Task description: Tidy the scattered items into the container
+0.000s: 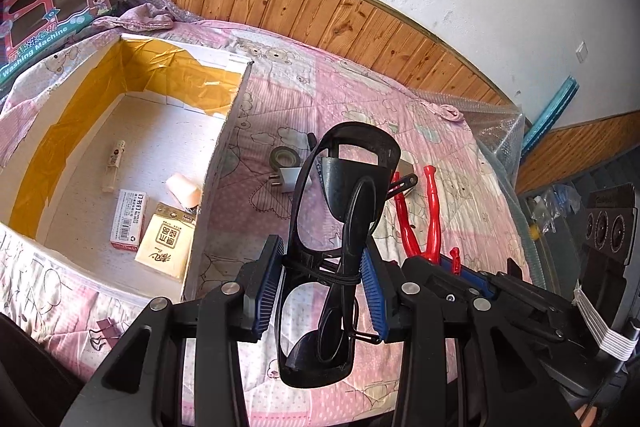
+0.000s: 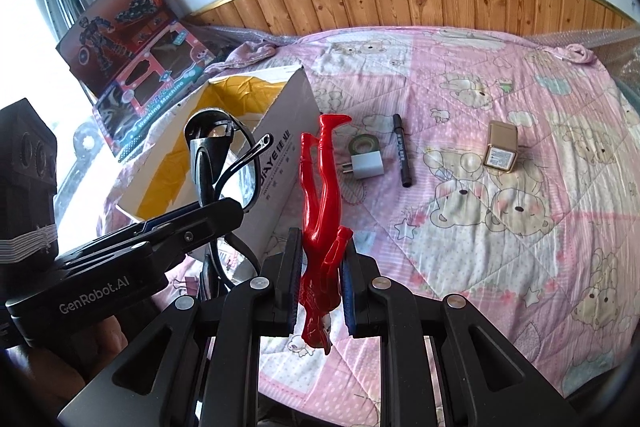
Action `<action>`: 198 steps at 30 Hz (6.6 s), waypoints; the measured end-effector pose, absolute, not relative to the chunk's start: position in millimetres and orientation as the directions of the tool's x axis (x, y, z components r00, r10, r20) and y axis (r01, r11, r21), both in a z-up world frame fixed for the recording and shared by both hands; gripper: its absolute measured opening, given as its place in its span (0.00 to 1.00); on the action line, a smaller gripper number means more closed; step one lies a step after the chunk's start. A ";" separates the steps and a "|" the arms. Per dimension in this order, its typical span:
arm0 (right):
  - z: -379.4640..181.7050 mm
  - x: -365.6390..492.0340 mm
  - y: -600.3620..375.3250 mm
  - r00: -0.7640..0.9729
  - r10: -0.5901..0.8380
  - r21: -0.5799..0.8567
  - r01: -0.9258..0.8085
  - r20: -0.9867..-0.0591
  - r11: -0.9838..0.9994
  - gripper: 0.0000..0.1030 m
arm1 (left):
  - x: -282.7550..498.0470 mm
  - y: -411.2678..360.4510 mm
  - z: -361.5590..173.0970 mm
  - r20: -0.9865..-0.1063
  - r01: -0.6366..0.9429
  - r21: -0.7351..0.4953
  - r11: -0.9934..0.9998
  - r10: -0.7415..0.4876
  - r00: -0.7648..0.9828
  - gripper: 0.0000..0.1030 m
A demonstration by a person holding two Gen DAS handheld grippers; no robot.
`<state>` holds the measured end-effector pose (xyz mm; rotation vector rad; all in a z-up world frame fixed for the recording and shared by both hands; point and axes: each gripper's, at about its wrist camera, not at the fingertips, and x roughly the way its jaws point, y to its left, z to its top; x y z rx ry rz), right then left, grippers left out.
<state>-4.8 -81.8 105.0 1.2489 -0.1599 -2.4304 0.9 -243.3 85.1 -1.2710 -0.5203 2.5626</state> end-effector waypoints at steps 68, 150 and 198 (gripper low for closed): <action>126.2 -121.1 -252.0 -0.418 -0.511 0.286 0.492 -0.751 -0.822 0.18 | -82.0 -412.4 110.8 -0.693 0.156 -0.359 -0.920 0.150 -0.705 0.39; 33.0 -78.3 23.7 -0.502 -0.323 0.368 0.010 -0.802 -0.930 0.41 | -79.2 -169.2 42.1 -0.828 -0.128 -0.201 -0.971 0.238 -0.507 0.58; -2.9 -82.9 17.6 -0.459 -0.183 0.204 0.003 -0.869 -0.979 0.49 | -100.1 -179.4 -17.2 -0.855 -0.050 -0.260 -0.964 0.254 -0.451 0.60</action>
